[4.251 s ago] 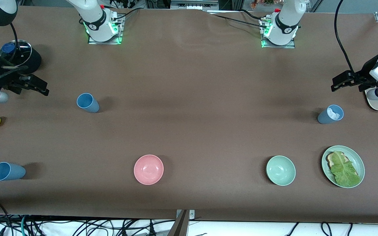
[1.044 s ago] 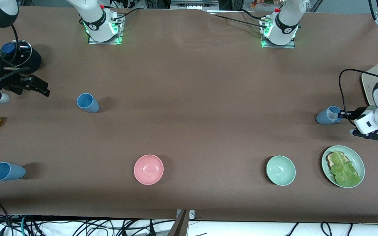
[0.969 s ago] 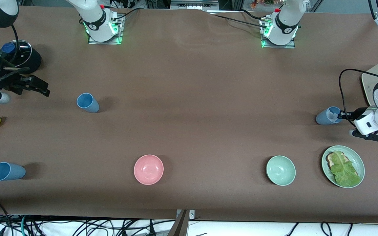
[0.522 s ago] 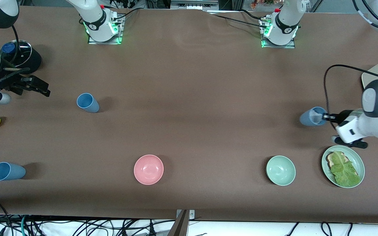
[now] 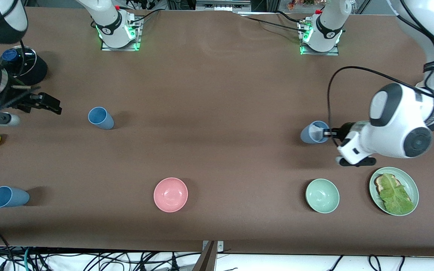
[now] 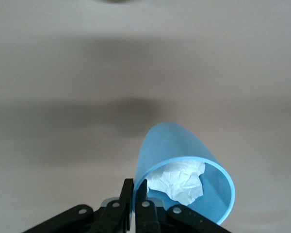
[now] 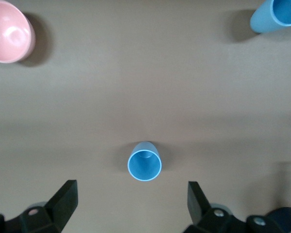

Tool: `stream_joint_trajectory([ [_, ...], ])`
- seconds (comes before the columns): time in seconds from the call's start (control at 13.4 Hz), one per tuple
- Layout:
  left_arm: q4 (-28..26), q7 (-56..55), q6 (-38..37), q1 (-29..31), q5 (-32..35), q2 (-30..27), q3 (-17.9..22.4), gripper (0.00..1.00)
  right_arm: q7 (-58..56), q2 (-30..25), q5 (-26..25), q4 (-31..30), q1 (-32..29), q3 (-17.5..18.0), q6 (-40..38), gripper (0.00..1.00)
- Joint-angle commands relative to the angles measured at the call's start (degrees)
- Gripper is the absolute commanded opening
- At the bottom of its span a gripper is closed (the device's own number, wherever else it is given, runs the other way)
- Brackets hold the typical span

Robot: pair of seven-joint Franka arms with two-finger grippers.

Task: Stack blue cups with both arms
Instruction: 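Carry the blue cup toward the table middle while the right gripper reaches another cup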

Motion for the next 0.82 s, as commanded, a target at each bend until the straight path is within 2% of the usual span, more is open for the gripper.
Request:
stream_joint_trajectory([
  [0.0, 0.1, -9.8, 4.0, -6.3, -1.8, 0.0, 0.5, 0.00, -6.7, 6.3, 0.7, 0.5, -4.8, -0.3, 1.5, 1.00],
  [0.07, 0.1, -12.5, 6.3, -8.4, -1.9, 0.7, 0.5, 0.00, -8.2, 7.0, 0.9, -1.8, -5.8, -0.4, 4.5, 1.00],
  [0.3, -0.1, -21.4, 11.6, -14.8, -4.5, 2.6, 0.5, 0.00, -8.5, 2.7, 1.0, -22.0, -6.4, -0.8, 25.6, 1.00],
  [0.37, -0.3, -23.3, 13.5, -16.6, -4.7, 3.4, 0.4, 0.00, -8.5, 1.7, 1.0, -25.1, -6.4, -0.8, 27.9, 1.00],
  [0.75, -0.8, -30.0, 19.8, -22.0, -4.6, 7.9, 0.5, 0.00, -7.8, -2.9, 1.0, -32.2, -6.3, -0.6, 28.9, 1.00],
])
